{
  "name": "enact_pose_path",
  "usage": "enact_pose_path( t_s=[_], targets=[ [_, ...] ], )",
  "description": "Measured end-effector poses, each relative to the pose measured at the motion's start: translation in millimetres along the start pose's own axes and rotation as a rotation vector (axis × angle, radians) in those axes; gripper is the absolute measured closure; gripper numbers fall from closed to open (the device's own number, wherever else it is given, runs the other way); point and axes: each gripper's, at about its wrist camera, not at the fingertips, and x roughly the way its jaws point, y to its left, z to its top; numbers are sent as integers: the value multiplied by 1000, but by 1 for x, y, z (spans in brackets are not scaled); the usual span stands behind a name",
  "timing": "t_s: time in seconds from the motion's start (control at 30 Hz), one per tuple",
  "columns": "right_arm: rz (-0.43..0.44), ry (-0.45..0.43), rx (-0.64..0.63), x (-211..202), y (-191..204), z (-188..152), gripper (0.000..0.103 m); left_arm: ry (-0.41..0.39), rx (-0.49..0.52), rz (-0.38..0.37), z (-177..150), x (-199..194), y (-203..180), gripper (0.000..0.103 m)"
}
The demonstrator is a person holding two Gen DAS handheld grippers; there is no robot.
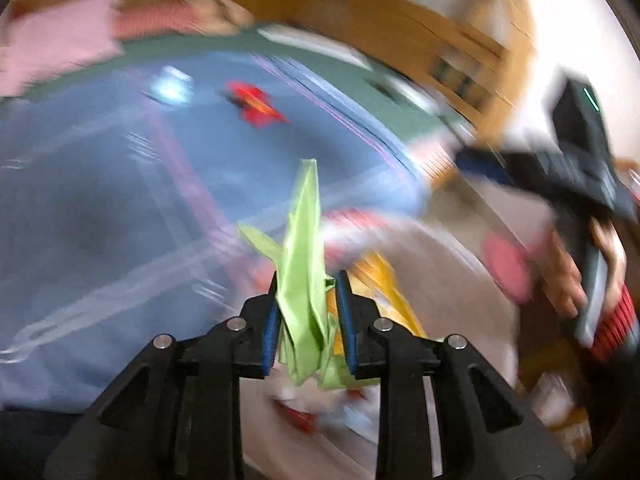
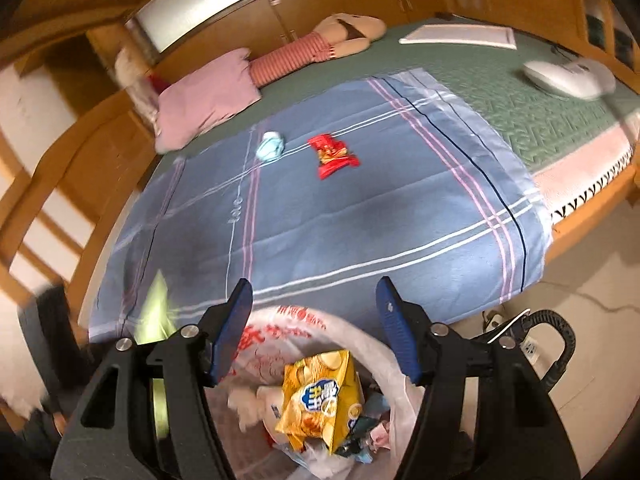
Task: Collect trash
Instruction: 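Carry the tissue and paper crane to the trash bag and open both tools, then grasp the red snack bag with the right tool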
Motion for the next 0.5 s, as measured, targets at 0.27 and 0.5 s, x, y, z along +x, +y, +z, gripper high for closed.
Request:
enact_pose_path(
  t_s=[0.27, 0.5],
  targets=[
    [-51, -5, 63, 48, 0, 40, 27, -48, 8, 204, -1, 1, 17, 15],
    [-170, 43, 90, 164, 9, 112, 22, -151, -131, 648, 39, -32, 108, 12]
  ],
)
